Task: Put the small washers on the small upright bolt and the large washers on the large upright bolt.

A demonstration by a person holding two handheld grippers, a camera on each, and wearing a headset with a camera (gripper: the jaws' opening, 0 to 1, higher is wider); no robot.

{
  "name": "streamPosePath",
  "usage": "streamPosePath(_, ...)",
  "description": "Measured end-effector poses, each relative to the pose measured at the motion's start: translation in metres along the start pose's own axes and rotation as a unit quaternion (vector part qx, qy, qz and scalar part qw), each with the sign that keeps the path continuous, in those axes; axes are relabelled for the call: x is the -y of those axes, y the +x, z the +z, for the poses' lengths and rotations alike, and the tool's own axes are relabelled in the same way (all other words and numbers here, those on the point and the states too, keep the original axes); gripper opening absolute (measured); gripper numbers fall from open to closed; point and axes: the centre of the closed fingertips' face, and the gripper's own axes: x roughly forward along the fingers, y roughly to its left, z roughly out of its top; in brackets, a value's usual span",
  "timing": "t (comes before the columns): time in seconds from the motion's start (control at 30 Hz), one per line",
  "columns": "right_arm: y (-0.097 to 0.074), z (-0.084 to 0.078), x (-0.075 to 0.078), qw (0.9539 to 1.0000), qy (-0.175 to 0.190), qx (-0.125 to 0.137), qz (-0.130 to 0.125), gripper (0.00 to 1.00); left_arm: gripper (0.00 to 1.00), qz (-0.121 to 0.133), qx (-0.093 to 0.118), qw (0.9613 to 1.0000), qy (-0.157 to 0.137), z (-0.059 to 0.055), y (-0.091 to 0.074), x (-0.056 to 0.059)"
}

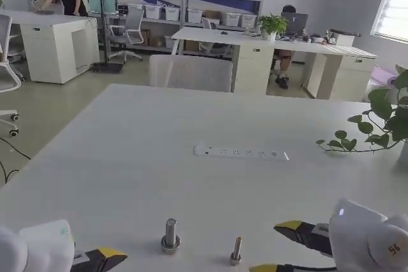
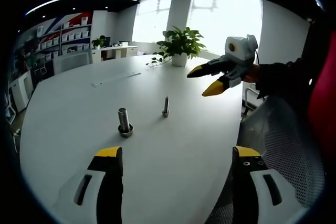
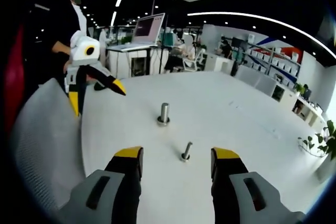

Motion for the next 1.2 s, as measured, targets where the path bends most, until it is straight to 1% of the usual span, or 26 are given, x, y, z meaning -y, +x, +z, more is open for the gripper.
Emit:
streamPosePath(0.1, -0.003, -0.001, -0.004, 0.9999, 0.000, 0.011, -0.005, 0.54, 0.86, 0.001, 0.001, 1.0000, -0.004, -0.002, -0.001, 0.002)
streamPosePath(0.23, -0.007, -0.004, -0.006, 0.9998, 0.004, 0.015, -0.010, 0.55, 0.86, 0.003, 0.004, 1.0000, -0.006, -0.002, -0.002, 0.003)
streamPosePath(0.27, -0.008, -0.004, -0.009, 0.9997, 0.010, 0.019, -0.007, 0.56, 0.86, 0.004, 0.007, 0.9999, -0.007, -0.001, -0.003, 0.003)
streamPosePath(0.33, -0.010, -0.003, -0.011, 0.9996, 0.015, 0.023, -0.011, 0.56, 0.86, 0.005, 0.009, 0.9999, -0.008, 0.000, -0.004, 0.002)
streamPosePath(0.43, -0.012, -0.002, -0.015, 0.9994, 0.011, 0.030, -0.011, 0.57, 0.86, 0.006, 0.012, 0.9999, -0.011, 0.000, -0.006, 0.001)
streamPosePath(0.53, -0.014, 0.000, -0.021, 0.9993, 0.011, 0.036, -0.005, 0.58, 0.86, 0.008, 0.015, 0.9998, -0.014, 0.000, -0.007, 0.000)
streamPosePath(0.63, -0.014, 0.001, -0.024, 0.9991, 0.011, 0.041, 0.002, 0.62, 0.86, 0.008, 0.017, 0.9997, -0.018, -0.001, -0.009, -0.001)
streamPosePath(0.73, -0.014, -0.002, -0.025, 0.9992, 0.013, 0.037, 0.003, 0.67, 0.86, 0.009, 0.018, 0.9996, -0.019, -0.002, -0.009, -0.002)
streamPosePath(0.77, -0.013, -0.002, -0.026, 0.9991, 0.018, 0.039, 0.005, 0.72, 0.86, 0.009, 0.019, 0.9996, -0.020, -0.001, -0.009, -0.002)
streamPosePath(0.87, -0.014, -0.001, -0.025, 0.9989, 0.018, 0.044, -0.003, 0.83, 0.87, 0.008, 0.020, 0.9995, -0.021, -0.001, -0.010, -0.003)
streamPosePath(0.93, -0.014, -0.001, -0.026, 0.9988, 0.021, 0.044, -0.001, 0.85, 0.87, 0.009, 0.020, 0.9995, -0.021, -0.002, -0.010, -0.004)
streamPosePath(1.03, -0.013, -0.003, -0.027, 0.9987, 0.028, 0.044, 0.000, 0.91, 0.87, 0.009, 0.022, 0.9994, -0.023, -0.002, -0.010, -0.004)
streamPosePath(1.17, -0.015, -0.003, -0.027, 0.9984, 0.030, 0.048, -0.002, 0.96, 0.89, 0.012, 0.022, 0.9994, -0.025, -0.003, -0.009, -0.005)
streamPosePath(1.2, -0.015, -0.001, -0.026, 0.9981, 0.030, 0.053, -0.006, 0.99, 0.89, 0.013, 0.023, 0.9993, -0.025, -0.003, -0.009, -0.006)
